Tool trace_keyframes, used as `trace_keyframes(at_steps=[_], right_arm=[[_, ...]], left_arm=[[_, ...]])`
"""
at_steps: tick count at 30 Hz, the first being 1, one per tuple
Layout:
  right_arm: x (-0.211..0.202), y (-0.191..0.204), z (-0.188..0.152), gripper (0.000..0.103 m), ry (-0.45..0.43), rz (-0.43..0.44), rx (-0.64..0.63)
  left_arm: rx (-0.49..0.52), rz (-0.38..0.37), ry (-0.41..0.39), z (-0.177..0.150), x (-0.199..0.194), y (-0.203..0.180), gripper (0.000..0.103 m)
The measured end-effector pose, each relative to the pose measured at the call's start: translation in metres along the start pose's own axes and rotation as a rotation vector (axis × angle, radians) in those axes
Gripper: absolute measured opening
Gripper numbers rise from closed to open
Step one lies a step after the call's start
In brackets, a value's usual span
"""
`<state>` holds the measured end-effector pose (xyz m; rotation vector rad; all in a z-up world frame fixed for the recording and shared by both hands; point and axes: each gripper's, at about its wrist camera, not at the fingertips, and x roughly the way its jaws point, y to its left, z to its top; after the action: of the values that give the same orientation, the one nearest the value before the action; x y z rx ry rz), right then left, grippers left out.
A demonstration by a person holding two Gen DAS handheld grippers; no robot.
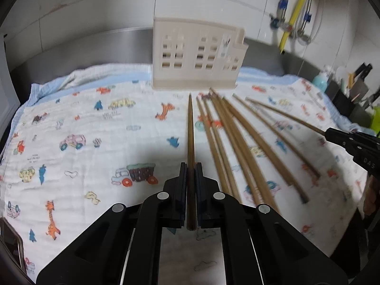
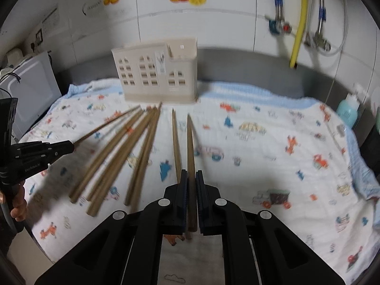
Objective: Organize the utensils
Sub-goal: 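Lift the chopstick upright with the left tool over the beige holder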
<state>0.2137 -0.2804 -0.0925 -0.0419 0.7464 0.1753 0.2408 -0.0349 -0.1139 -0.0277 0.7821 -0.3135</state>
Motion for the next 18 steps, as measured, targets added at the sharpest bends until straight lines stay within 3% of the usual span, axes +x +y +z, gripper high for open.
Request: trace_keyframes(at_steps=[6,18], right_arm=[[-0.025,0.012,0.020,0.007,-0.064,0.014,-0.023],[-0.050,0.017,0.078,0.007,-0.126,0.054,-0.051]], left_arm=[[0.000,-0.032,-0.100,0.010,-0.033,-0.001,0.005],[-0.004,-0.094,-0.186,0.037,-0.064,0.005,0.005]])
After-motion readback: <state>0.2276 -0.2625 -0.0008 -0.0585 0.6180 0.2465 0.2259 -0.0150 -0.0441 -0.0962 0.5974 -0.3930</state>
